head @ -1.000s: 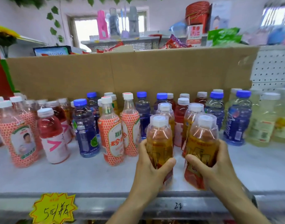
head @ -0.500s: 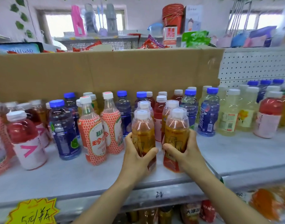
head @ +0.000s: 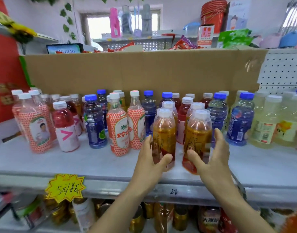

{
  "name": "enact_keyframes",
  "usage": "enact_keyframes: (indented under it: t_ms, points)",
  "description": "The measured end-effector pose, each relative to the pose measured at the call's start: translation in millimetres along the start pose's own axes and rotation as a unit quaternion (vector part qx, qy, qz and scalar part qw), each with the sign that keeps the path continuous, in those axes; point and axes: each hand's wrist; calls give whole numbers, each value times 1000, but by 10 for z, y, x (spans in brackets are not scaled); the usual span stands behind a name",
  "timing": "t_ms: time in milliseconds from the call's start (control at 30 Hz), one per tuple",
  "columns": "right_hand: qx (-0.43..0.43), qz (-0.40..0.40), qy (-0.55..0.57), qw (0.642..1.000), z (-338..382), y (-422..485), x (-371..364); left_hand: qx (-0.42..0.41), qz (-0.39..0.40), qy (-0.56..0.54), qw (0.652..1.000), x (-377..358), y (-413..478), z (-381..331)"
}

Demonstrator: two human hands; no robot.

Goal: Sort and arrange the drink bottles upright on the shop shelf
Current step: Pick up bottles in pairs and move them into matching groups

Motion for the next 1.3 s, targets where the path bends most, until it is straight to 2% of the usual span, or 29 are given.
enact_keyframes:
  t_ms: [100, 200, 267, 400, 667, 833, 967, 1067, 1167, 1300]
  points:
    - [162, -49, 3, 986, 124, -152, -99, 24, -40, 46, 998, 141, -192, 75]
    - [235, 1, 27, 972, 313, -251, -300, 0, -87, 48, 995, 422, -315, 156]
    - [249, 54, 37, 966, 415, -298, -494, -3, -111, 40, 993, 636, -373, 241]
    - [184, 149, 67, 969, 563, -395, -1012, -15, -156, 16, 987, 1119, -405, 491]
    - [122, 216, 137, 959, 910, -573, -2686, -23, -217, 20, 976, 2430, -266, 1403]
    - [78, 269, 131, 951, 1104, -602, -3871, 1, -257, 18, 966, 3317, -13, 2058]
    - [8, 264, 148, 953, 1225, -457, -4654, 43, -259, -3, 965, 3794, 326, 2477]
    - [-24, 217, 146, 965, 1227, -321, -5022, 93, -242, -21, 966, 4047, 695, 2724]
    - [-59, 191, 149, 969, 1175, -268, -5236, 124, -233, 19, 964, 4209, 1076, 2933]
    - [-82, 171, 189, 963, 1081, -268, -5374, 124, -183, -39, 974, 4219, 1417, 3111]
Point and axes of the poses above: each hand's wrist, its own y-axis towards the middle knuckle, its own x-axis out of the back of the hand, z = x × y, and after that the axes turned 14 degrees about y, right-handed
